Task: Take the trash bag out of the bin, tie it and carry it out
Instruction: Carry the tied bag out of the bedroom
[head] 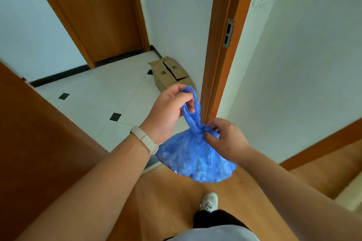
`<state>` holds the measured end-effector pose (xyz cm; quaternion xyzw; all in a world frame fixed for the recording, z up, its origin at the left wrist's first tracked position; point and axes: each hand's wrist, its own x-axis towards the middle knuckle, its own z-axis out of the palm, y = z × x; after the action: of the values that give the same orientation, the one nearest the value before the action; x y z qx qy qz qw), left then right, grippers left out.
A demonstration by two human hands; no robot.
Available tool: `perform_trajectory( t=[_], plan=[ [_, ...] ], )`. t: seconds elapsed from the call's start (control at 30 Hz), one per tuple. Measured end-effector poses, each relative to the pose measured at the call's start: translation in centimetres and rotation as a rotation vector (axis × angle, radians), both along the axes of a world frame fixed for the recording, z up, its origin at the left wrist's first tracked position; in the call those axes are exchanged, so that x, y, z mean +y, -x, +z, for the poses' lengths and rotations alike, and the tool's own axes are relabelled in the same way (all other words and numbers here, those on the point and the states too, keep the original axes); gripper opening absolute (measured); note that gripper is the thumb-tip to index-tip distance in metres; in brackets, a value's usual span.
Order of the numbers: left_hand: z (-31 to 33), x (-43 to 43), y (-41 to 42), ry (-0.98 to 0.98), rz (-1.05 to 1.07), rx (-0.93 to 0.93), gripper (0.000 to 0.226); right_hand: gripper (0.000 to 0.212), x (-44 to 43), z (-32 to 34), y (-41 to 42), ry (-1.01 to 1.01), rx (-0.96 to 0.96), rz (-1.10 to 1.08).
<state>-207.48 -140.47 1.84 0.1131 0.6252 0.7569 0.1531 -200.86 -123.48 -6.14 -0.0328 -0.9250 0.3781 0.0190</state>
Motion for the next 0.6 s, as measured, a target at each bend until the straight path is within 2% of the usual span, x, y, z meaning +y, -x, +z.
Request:
perform_trajectory(
  t=[0.23,0.4,0.6],
  plan=[
    [-0.6,5.7,5.2,0.061,-0.053,-0.009,0.008,0.01,5.0,-1.9,4.3,0.073,-0.005,-0.063],
    [-0.4,12.1,9.4,0.145,-0.122,0.06,0.01,0.01,10.0,-2.6,8.0,0.121,-0.013,-0.095],
    [-0.7,19.7,13.1,0.054,-0.241,0.041,0.012,0.01,16.9,-2.4,11.2,0.152,0.021,-0.178]
  ],
)
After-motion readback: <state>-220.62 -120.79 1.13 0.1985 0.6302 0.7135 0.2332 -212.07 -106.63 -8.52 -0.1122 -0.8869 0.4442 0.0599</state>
